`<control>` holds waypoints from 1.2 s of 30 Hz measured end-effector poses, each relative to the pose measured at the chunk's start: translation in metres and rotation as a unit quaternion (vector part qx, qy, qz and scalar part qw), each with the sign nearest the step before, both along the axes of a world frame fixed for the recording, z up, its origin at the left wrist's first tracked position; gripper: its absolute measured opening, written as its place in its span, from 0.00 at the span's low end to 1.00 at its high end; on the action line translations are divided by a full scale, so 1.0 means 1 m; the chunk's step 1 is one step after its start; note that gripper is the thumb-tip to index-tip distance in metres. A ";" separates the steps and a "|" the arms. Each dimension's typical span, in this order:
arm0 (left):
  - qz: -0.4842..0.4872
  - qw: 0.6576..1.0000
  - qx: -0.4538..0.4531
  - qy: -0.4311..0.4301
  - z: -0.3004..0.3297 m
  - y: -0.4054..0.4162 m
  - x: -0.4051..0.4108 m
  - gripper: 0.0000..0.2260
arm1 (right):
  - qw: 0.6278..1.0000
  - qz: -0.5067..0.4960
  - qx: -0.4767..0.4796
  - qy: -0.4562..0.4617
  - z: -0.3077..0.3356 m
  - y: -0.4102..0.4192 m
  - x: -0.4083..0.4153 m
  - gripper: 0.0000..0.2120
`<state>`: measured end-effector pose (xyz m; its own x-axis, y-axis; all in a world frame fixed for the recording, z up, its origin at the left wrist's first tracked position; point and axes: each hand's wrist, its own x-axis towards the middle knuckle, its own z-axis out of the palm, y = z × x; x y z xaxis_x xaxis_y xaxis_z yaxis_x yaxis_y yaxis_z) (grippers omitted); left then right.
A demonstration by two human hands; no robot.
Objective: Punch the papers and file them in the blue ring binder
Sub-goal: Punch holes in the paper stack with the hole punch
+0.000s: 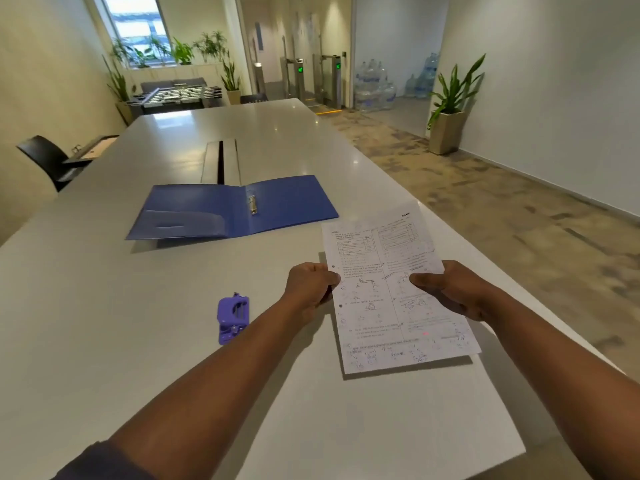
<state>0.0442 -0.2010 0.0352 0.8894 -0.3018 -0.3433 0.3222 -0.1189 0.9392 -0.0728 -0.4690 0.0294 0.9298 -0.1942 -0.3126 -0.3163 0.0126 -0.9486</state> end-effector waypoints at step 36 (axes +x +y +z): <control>-0.098 0.867 0.332 -0.359 -0.045 -0.128 -0.050 0.17 | 0.824 -0.151 -0.523 0.156 -0.024 -0.087 -0.016 0.13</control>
